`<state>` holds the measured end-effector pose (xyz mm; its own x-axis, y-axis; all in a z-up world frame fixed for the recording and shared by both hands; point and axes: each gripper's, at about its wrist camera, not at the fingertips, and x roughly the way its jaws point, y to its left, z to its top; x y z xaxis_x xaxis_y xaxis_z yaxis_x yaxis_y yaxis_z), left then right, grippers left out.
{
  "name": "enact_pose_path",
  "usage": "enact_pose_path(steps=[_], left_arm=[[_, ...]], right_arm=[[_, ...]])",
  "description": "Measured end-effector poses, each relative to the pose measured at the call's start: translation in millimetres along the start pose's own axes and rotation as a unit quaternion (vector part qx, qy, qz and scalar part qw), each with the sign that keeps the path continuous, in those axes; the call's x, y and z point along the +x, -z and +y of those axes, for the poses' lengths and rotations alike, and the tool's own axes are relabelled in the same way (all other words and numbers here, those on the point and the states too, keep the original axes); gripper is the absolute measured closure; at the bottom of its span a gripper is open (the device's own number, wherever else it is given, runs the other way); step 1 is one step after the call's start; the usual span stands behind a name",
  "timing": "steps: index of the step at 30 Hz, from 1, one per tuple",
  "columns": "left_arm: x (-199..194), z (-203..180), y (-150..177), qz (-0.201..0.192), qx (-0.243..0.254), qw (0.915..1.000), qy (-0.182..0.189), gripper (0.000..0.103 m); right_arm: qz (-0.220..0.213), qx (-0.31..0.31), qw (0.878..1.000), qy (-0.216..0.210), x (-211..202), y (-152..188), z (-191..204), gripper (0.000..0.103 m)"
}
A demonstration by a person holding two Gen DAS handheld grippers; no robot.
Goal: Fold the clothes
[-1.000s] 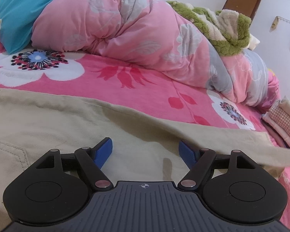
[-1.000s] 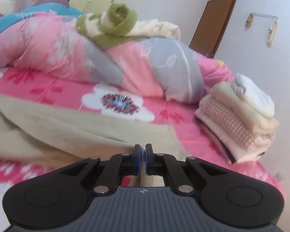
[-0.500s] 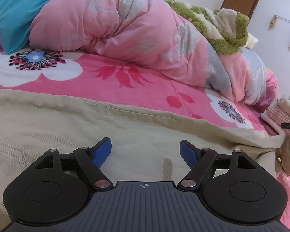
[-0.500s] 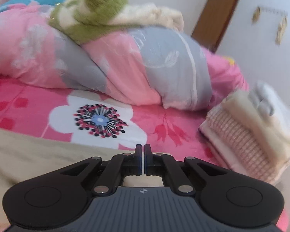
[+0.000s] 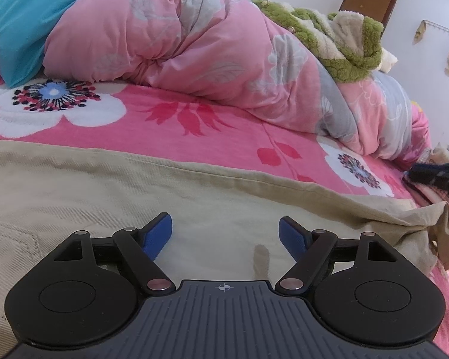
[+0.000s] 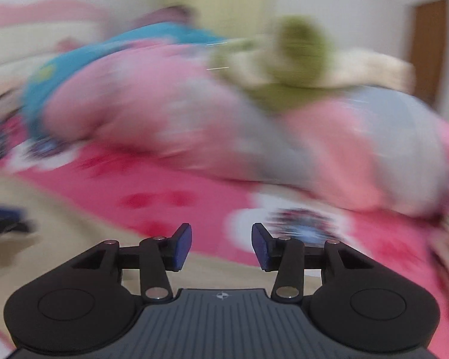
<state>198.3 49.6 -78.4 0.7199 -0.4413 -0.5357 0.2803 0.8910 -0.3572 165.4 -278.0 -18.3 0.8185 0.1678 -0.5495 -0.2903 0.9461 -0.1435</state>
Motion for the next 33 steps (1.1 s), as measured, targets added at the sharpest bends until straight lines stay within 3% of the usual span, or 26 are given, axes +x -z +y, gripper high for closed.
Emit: enact_pose_path(steps=[3,7,8,9,12,14,19,22,23,24,29,31,33], left_arm=[[-0.1,0.0,0.1,0.000,0.000,1.0000,0.001,0.024],[-0.3,0.4,0.0,0.000,-0.001,1.0000,0.002,0.024],[-0.3,0.5,-0.2,0.000,-0.002,1.0000,0.003,0.024],[-0.3,0.5,-0.3,0.000,-0.002,1.0000,0.003,0.024],[-0.3,0.4,-0.4,0.000,-0.002,1.0000,0.003,0.024],[-0.2,0.5,-0.5,0.000,-0.002,1.0000,0.003,0.024],[0.1,0.6,-0.8,0.000,-0.002,1.0000,0.004,0.024],[-0.1,0.4,-0.9,0.000,-0.003,1.0000,0.004,0.024],[0.0,0.4,-0.9,0.000,-0.003,1.0000,0.004,0.024],[0.0,0.3,-0.9,0.000,-0.003,1.0000,0.004,0.024],[0.0,0.3,-0.7,0.000,-0.005,1.0000,0.004,0.024],[-0.1,0.4,-0.7,0.000,-0.005,1.0000,0.004,0.024],[-0.1,0.3,-0.9,0.001,-0.006,1.0000,0.004,0.024]], right_arm=[[0.034,-0.039,0.998,-0.042,27.7,-0.2,35.2,0.057],[0.072,-0.090,0.992,-0.058,58.8,6.4,60.5,0.065],[0.081,-0.091,0.990,-0.066,65.9,7.3,61.4,0.074],[0.089,-0.094,0.989,-0.067,72.6,7.9,62.2,0.090],[0.096,-0.088,0.990,-0.060,84.3,5.7,57.6,0.099],[0.098,-0.075,0.991,-0.060,92.0,3.3,53.7,0.099],[0.143,-0.033,0.987,-0.070,123.9,5.0,44.0,0.098],[0.144,-0.004,0.988,-0.061,133.4,6.7,34.0,0.077],[0.144,0.017,0.988,-0.052,135.3,6.3,26.3,0.065],[0.144,0.039,0.988,-0.043,137.1,6.0,18.6,0.060],[0.135,0.131,0.982,0.013,145.7,11.1,-21.7,0.062],[0.123,0.176,0.976,0.038,136.4,10.2,-35.4,0.062],[0.097,0.219,0.970,0.035,111.9,7.3,-43.2,0.062]])
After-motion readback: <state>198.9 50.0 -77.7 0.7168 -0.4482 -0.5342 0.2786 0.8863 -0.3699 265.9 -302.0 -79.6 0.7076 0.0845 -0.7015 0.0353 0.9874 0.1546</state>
